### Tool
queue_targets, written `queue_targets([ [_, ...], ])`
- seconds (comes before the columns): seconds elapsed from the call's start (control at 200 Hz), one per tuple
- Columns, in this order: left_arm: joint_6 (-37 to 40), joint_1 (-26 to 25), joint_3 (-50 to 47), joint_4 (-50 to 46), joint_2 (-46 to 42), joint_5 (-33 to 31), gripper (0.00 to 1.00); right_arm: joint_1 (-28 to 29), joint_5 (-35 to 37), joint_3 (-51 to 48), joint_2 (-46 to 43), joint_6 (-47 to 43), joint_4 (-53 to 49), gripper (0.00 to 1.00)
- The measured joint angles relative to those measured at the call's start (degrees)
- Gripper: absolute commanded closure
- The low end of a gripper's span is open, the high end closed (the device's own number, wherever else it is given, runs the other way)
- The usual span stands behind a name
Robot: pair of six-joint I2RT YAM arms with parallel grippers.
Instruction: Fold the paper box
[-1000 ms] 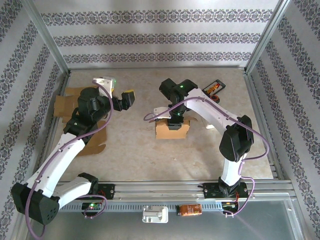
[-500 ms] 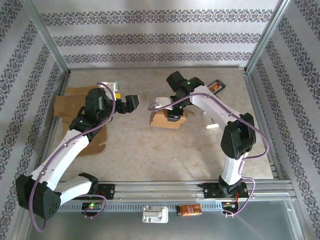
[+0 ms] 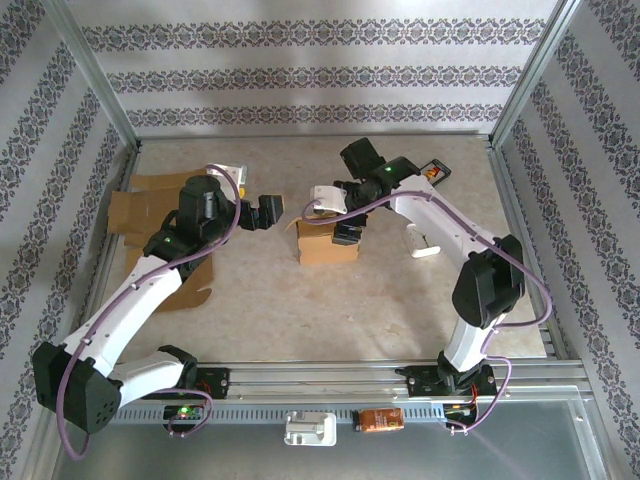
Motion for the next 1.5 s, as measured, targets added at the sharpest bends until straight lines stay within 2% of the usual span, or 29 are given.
queue_targets([
  [0.2, 2.7, 0.0, 1.0, -1.3, 1.7, 0.2, 0.0, -0.9, -3.0, -1.3, -3.6, 1.9, 1.2, 0.02],
  [0.365, 3.7, -0.2, 4.1, -5.6, 4.2, 0.7, 0.06, -5.0, -9.2, -3.4, -9.7, 9.0, 4.4, 0.02],
  [0.525, 3.7, -1.9, 11.3, -10.6, 9.3, 2.9, 0.13, -11.5, -13.9, -9.5, -18.1, 25.9, 14.2, 0.02],
  [0.695, 3.9, -4.3, 14.9, -15.8, 13.6, 7.0, 0.16, -17.9, -16.5, -11.1, -19.0, 44.1, 17.8, 0.03],
  [0.859, 4.6, -6.0, 15.6, -21.3, 14.4, 9.2, 0.15, -20.3, -17.9, -21.9, -21.9, 55.5, 19.5, 0.08],
  [0.939, 4.7, -7.5, 15.9, -23.2, 14.4, 9.2, 0.12, -19.8, -18.0, -25.9, -23.3, 56.9, 19.7, 0.04],
  [1.049, 4.7, -9.4, 16.0, -25.3, 14.4, 8.5, 0.1, -19.8, -18.1, -28.6, -24.6, 56.6, 20.2, 0.06],
  [1.214, 4.7, -9.8, 15.8, -26.6, 14.4, 4.3, 0.08, -19.4, -18.7, -29.0, -23.7, 53.7, 22.1, 0.18],
  [1.279, 4.8, -9.8, 15.5, -26.7, 14.4, 2.9, 0.09, -18.7, -19.2, -29.0, -22.8, 52.5, 22.6, 0.25],
  [1.499, 4.7, -9.8, 15.4, -26.8, 15.3, 2.3, 0.19, -16.5, -20.0, -29.0, -19.5, 50.7, 23.8, 0.41],
])
